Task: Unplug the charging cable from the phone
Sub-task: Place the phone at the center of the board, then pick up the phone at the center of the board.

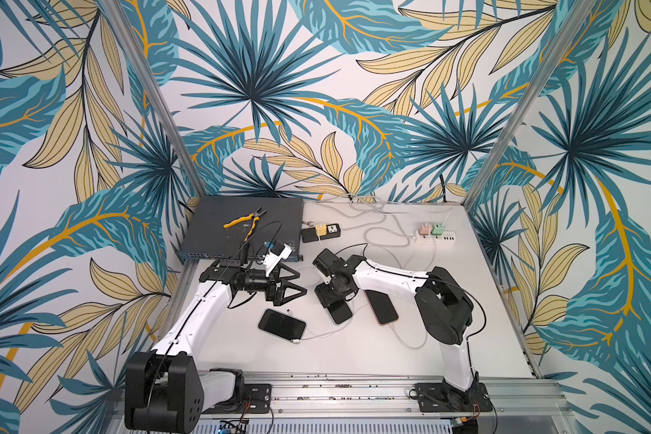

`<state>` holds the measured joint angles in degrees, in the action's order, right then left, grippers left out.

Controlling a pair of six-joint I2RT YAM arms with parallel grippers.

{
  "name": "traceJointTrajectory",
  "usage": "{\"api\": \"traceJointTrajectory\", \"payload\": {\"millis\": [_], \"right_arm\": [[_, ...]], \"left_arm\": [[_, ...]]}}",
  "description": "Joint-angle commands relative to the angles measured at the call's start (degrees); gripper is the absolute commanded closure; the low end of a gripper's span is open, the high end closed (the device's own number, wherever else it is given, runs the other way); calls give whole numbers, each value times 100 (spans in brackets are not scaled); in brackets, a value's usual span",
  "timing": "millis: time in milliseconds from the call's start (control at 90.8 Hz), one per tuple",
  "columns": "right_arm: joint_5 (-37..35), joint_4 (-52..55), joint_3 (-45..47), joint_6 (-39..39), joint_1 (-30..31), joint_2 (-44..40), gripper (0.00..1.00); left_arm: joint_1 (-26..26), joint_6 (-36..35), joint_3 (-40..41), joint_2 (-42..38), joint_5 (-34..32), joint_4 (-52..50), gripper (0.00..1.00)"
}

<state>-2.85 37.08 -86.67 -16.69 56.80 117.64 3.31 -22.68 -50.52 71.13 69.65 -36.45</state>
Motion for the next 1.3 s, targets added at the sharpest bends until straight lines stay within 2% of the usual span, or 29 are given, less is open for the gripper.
{"api": "traceJointTrajectory", "payload": {"millis": [0,253,485,915,1146,1289], "right_arm": [[-93,64,-143,106,26,202,36],[101,-159,-124,139,9,64,19],[310,-562,301,49,-74,-478,9],[-560,-481,1727,-219,-717,-1627,2],[-791,-519,2467,-307,-1109,-2085,1],[-668,-743,2817,-326,-1435,-2225,1]], "left_arm": [[-50,-43,-98,-117,84,61,0],[-48,-61,-90,-116,87,50,0],[-50,-61,-98,-117,99,47,0],[-46,-61,-98,-108,131,41,0],[-49,-70,-89,-92,137,49,0],[-50,-70,-83,-78,137,50,0]]}}
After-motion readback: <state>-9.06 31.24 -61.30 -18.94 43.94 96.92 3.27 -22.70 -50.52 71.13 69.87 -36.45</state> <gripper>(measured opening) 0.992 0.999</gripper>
